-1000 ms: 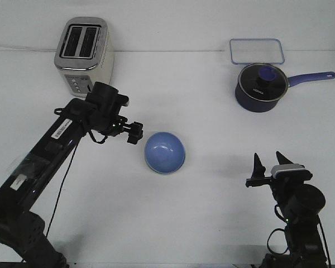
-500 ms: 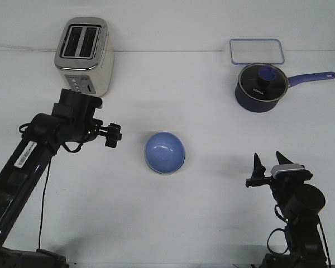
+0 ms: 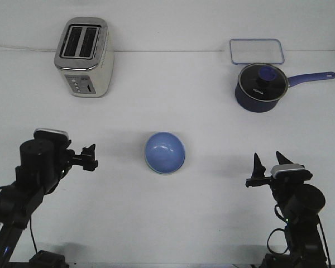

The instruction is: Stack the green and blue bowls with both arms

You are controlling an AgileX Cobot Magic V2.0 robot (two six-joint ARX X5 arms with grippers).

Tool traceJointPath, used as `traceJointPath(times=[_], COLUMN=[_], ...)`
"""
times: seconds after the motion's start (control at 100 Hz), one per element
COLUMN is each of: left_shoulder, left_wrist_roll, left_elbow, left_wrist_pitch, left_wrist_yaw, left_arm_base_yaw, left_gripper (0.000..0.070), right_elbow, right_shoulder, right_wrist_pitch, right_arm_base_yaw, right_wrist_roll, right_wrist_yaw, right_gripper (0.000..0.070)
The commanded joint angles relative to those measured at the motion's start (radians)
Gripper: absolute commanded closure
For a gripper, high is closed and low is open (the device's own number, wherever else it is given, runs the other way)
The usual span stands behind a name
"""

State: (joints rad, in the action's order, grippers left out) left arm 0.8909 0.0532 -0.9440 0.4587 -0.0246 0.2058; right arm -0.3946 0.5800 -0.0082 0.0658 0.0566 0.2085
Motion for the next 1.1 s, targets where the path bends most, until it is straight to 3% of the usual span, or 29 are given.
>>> traceJointPath(times=[0.0,0.26,0.55,1.09], left_shoulder=[-0.049,-0.188,-0.192,-0.192], left_wrist_roll=[0.039,0.058,0.071,0.069], left_elbow=[0.051,0.256,0.343,0.344], left_wrist_pitch=[-0.061,-0.215,-0.324,-0.356], left_wrist_yaw=[0.003,0.003,0.003,0.037], left_arm_base_yaw=[-0.006,-0.026,-0.026,-0.026], left_gripper=[0.0186,0.0186,0.0186,0.0198], right_elbow=[0.003,0.003,0.003,0.003], right_shoulder=[0.003,0.003,0.003,0.003], right_wrist_pitch=[0.015,0.015,0.015,0.016], right_arm_base_yaw=[-0.002,-0.002,-0.002,-0.002], right_wrist_roll=[0.007,0.007,0.007,0.007], right_wrist_yaw=[0.000,0.000,0.000,0.000], right_gripper=[0.0242,0.0242,0.0242,0.0260])
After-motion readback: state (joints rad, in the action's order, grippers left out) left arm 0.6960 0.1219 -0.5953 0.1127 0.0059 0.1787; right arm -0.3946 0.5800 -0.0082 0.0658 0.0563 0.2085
